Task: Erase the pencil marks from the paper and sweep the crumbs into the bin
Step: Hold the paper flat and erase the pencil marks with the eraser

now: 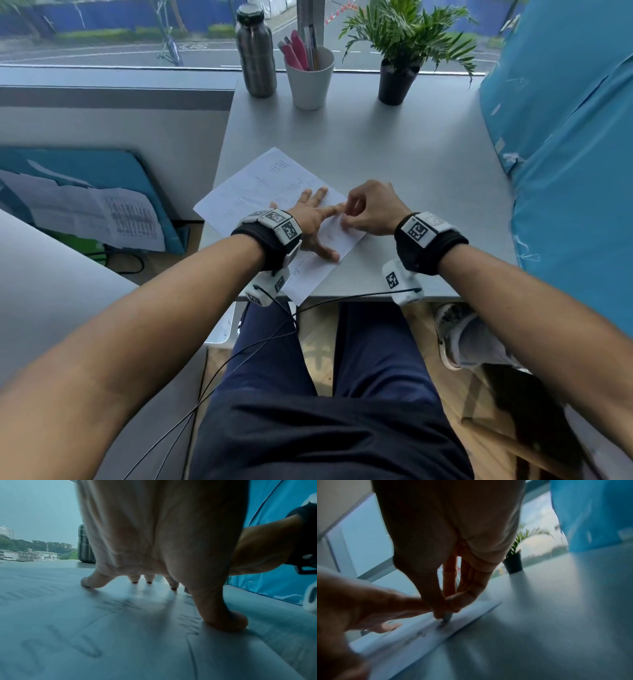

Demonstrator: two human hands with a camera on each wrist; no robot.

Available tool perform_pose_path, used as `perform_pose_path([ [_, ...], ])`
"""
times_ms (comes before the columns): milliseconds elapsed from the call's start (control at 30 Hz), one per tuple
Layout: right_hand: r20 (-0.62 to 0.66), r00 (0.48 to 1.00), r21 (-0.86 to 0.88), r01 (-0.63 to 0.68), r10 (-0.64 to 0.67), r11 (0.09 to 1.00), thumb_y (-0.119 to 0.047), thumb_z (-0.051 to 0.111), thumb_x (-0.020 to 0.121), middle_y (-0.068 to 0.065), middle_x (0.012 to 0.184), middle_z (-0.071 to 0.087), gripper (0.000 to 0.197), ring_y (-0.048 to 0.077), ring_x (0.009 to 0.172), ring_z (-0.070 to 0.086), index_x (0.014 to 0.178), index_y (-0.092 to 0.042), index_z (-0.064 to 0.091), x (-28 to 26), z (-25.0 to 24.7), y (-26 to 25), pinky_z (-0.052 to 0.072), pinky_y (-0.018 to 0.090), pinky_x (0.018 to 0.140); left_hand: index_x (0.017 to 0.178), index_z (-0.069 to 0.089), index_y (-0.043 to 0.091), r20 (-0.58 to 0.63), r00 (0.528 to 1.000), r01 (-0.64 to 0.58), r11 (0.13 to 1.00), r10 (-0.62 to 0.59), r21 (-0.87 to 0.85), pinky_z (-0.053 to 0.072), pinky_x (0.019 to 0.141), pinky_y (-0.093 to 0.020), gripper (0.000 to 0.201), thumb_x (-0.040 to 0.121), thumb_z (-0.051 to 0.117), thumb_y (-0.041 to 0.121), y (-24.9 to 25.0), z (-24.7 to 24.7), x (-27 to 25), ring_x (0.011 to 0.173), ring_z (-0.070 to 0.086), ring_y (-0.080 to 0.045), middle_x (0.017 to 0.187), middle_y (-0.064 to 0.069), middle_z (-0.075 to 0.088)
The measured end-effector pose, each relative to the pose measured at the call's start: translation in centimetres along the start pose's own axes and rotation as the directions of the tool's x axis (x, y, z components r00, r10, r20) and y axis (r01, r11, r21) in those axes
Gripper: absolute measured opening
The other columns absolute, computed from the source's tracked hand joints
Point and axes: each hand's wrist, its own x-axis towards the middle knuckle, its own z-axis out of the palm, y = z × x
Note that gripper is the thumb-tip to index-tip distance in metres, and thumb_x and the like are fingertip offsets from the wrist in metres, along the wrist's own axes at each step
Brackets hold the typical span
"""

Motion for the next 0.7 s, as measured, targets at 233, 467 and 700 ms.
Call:
perform_pose_path([
  [233,-0.074,0.996,0.010,-0.053,0.054,0.999,-0.016,0.077,0.073,0.002,0.066,0.065,0.006,0.012,0.060,0.061,0.075,-0.010,0.074,0.7,-0.7,0.5,0.050,0.015,0.059,0.148,-0.002,0.053,-0.007,1.000,-0.001,1.000,0.001,0.016,0.010,0.100,-0.080,0.115,0.062,0.071,0.074,0.1,0.1,-0.1,0.147,-0.019,-0.020,0.159,0.010,-0.023],
  [467,0.025,0.996,0.029,-0.088,0.087,0.996,-0.021,0.080,0.072,-0.007,0.063,0.062,0.009,-0.002,0.058,0.054,0.076,-0.014,0.076,0.4,-0.8,0.8,0.035,0.001,0.049,0.148,-0.003,0.054,0.006,1.000,-0.002,1.000,0.002,0.013,0.008,0.100,-0.079,0.117,0.061,0.072,0.074,0.0,-0.1,-0.1,0.147,-0.020,-0.021,0.159,0.010,-0.024],
  [700,0.061,0.996,0.028,-0.066,0.064,0.997,-0.022,0.080,0.073,-0.005,0.067,0.066,0.009,-0.001,0.059,0.056,0.077,-0.014,0.076,0.1,-0.1,0.3,0.039,0.007,0.052,0.148,-0.003,0.053,0.030,1.000,-0.008,1.000,0.008,0.005,0.006,0.100,-0.080,0.118,0.060,0.075,0.072,-0.1,-0.2,0.1,0.147,-0.021,-0.020,0.158,0.010,-0.026],
])
